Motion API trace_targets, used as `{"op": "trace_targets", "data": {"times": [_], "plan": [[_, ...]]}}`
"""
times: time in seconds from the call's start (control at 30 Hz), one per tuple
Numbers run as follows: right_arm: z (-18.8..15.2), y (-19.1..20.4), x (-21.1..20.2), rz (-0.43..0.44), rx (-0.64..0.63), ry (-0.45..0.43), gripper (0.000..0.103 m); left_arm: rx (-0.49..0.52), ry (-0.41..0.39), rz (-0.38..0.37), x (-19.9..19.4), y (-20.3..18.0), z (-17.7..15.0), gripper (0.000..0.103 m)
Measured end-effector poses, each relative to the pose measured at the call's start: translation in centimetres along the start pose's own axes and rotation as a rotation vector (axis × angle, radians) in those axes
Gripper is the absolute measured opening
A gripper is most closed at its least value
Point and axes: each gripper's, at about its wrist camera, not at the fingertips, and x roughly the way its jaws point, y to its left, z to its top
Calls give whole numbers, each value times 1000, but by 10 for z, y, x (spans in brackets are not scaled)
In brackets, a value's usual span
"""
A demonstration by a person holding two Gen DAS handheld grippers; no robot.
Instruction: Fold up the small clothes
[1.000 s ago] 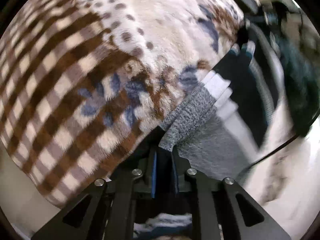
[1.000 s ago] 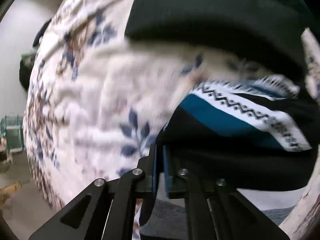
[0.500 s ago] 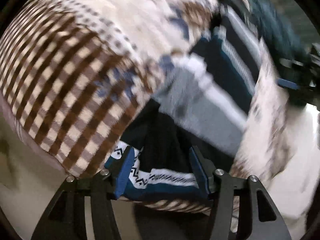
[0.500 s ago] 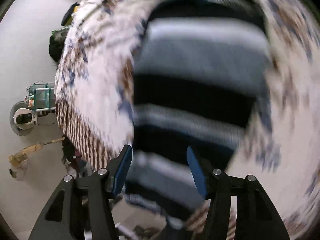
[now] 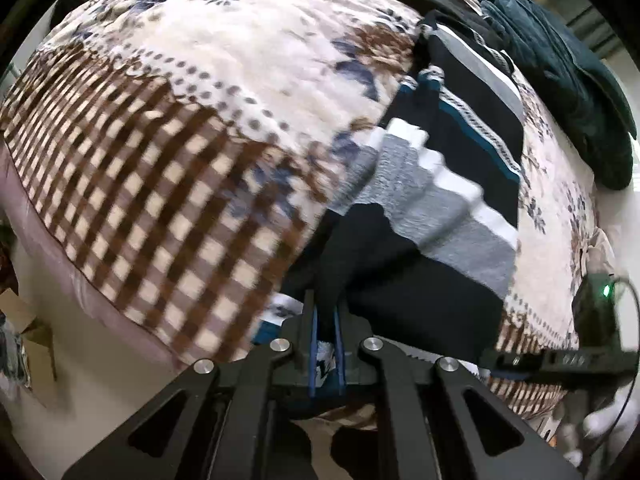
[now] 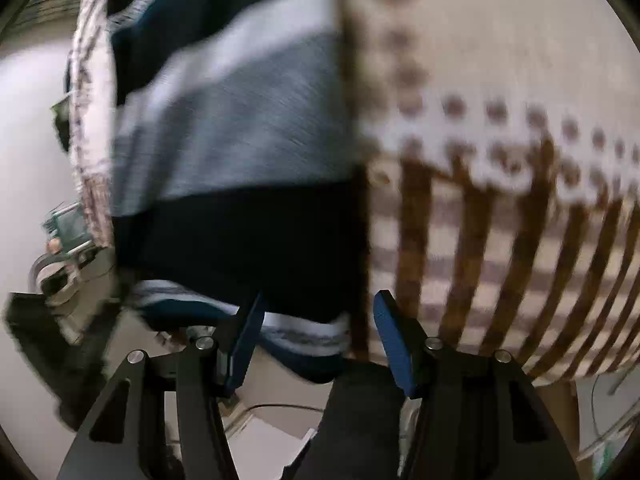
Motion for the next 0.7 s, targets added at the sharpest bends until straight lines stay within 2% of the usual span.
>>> {"op": "trace_targets", "data": {"times": [0.1, 0.17, 0.2, 0.23, 0.37, 0.47, 0.53, 0.57, 0.63, 0.7], "plan": [[-15, -8, 18, 9, 48, -19, 58, 0, 43, -5, 19, 11, 5, 5], [-23, -10, 26, -8, 57, -62, 46, 27, 77, 1, 35, 19, 6, 5], [-27, -9, 30, -36, 57, -84, 28, 33, 91, -7, 41, 21, 5, 5], [-33, -10, 36, -63, 57, -88, 22, 44, 111, -11, 48, 24, 4, 5], [-51, -5, 42, -118, 59, -111, 22, 104, 167, -26, 60, 27, -1, 7], [-53, 5, 41, -95, 106, -78, 31, 94, 207, -49, 43, 30, 11, 13], [-57, 8, 26, -74, 132, -76, 51, 93, 195, -56, 20, 30, 23, 31], [-59, 11, 16, -67, 134, -96, 55, 106, 162, -70, 2, 25, 35, 35], [-63, 16, -9, -57, 129, -140, 56, 110, 107, -128, -22, 16, 61, 57], [-61, 22, -36, -34, 136, -181, 56, 108, 22, -188, -46, -3, 102, 65]]}}
